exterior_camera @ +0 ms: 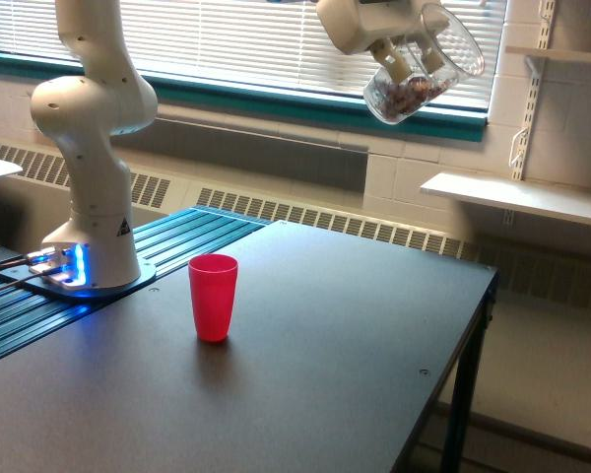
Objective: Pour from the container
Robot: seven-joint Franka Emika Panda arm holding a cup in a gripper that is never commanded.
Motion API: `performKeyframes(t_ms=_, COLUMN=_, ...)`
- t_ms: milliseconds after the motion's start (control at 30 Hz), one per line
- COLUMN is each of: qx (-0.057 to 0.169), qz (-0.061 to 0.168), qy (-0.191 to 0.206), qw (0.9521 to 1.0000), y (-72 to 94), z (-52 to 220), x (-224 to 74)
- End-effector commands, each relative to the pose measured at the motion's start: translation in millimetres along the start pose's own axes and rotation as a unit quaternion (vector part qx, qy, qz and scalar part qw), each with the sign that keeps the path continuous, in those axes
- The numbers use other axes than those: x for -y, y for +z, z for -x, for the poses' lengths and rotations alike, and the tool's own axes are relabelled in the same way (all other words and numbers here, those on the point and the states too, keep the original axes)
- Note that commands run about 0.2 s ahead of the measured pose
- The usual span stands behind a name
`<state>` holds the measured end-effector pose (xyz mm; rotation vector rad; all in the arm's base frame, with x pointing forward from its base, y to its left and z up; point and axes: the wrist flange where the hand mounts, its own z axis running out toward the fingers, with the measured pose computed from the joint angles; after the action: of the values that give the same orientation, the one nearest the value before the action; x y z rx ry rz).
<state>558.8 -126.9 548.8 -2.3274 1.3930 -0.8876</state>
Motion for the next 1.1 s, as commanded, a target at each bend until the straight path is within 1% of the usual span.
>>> performKeyframes(t_ms=33, qx=0.045, qz=0.056, qy=-0.014, qw=0.9973, y=45.3, z=32, x=-41)
performKeyframes(t_ms=100, qx=0.054, qz=0.072, qy=-0.005, qw=0.9959, y=49.7, z=39, x=-50)
performKeyframes(t_ms=133, qx=0.056, qz=0.07, qy=0.001, qw=0.996, y=50.2, z=42, x=-53)
performKeyframes(t_ms=167, qx=0.058, qz=0.061, qy=0.007, qw=0.9964, y=49.1, z=45, x=-56)
performKeyframes(t_ms=200, qx=0.058, qz=0.06, qy=0.015, qw=0.9964, y=48.2, z=48, x=-59)
performKeyframes(t_ms=300, qx=0.059, qz=0.066, qy=0.037, qw=0.9954, y=43.0, z=62, x=-69)
performKeyframes(t_ms=433, qx=0.071, qz=0.085, qy=0.057, qw=0.9922, y=41.2, z=87, x=-87)
performKeyframes(t_ms=533, qx=0.084, qz=0.087, qy=0.066, qw=0.9904, y=38.1, z=106, x=-100)
performKeyframes(t_ms=600, qx=0.092, qz=0.102, qy=0.071, qw=0.988, y=38.3, z=121, x=-111)
performKeyframes(t_ms=667, qx=0.1, qz=0.109, qy=0.075, qw=0.9861, y=36.8, z=133, x=-120)
performKeyframes(t_ms=733, qx=0.104, qz=0.106, qy=0.078, qw=0.9858, y=31.5, z=139, x=-122)
performKeyframes(t_ms=833, qx=0.11, qz=0.106, qy=0.087, qw=0.9843, y=25.4, z=146, x=-127)
performKeyframes(t_ms=933, qx=0.123, qz=0.101, qy=0.096, qw=0.9826, y=20.4, z=153, x=-132)
performKeyframes(t_ms=1033, qx=0.137, qz=0.101, qy=0.102, qw=0.9801, y=16.6, z=161, x=-136)
performKeyframes(t_ms=1100, qx=0.146, qz=0.108, qy=0.106, qw=0.9777, y=14.8, z=167, x=-140)
